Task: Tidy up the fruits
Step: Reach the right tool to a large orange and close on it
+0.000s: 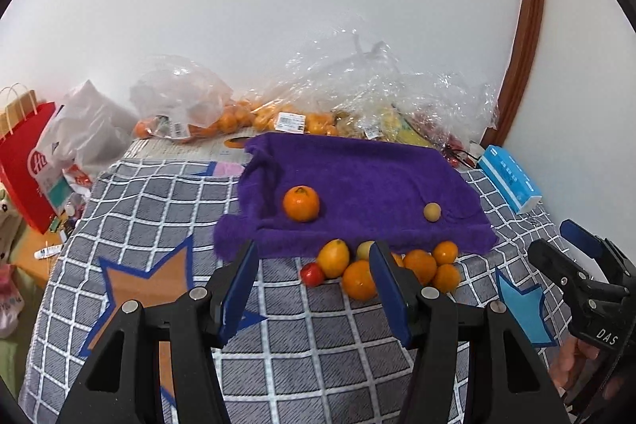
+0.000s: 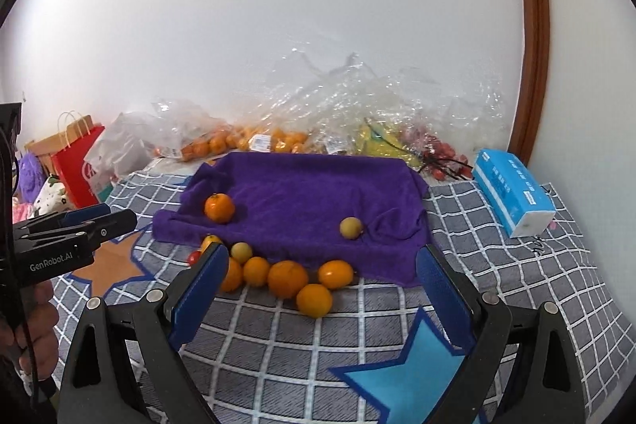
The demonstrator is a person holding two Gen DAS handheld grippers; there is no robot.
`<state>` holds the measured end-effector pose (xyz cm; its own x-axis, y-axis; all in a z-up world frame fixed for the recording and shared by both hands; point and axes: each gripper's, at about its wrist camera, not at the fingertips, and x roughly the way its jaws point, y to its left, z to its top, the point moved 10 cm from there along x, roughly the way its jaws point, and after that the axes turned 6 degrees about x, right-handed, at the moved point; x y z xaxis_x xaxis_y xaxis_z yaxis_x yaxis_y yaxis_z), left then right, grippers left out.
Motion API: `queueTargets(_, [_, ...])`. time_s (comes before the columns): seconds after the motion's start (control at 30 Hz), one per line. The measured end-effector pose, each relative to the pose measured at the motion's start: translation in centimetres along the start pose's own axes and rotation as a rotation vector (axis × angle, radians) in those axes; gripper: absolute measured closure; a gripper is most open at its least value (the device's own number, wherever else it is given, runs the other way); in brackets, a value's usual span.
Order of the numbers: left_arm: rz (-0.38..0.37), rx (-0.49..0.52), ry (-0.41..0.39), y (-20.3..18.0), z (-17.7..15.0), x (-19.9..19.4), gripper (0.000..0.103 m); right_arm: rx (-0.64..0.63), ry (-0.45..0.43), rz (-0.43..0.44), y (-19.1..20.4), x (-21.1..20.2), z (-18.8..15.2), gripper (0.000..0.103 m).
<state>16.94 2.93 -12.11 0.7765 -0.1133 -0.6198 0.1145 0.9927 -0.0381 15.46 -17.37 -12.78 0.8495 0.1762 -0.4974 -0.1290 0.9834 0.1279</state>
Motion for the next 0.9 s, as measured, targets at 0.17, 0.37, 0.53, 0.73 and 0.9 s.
queueTargets(0.17, [0.006,-0.025,0.008,1.0,-0.7,-0.3,0.047,0.077,0.021,0.040,-0.2,0.1,-0.4,0.009])
queueTargets(0.37, [0.006,-0.042,0.019,1.7,-1.6,0.1,0.047,0.121,0.091,0.037,-0.9,1.0,-1.7,0.021])
queueTargets(0.53, [0.000,-0.036,0.033,2.0,-2.2,0.6,0.047,0.157,0.118,0.044,-1.4,1.4,-2.8,0.023])
queueTargets(0.73, [0.008,-0.062,0.049,3.0,-3.0,1.4,0.047,0.137,0.168,0.045,-1.2,2.9,-4.1,0.031])
queueTargets(0.9, [0.006,-0.053,0.078,3.4,-3.6,2.7,0.047,0.110,0.170,0.030,-0.7,3.8,-5.1,0.031])
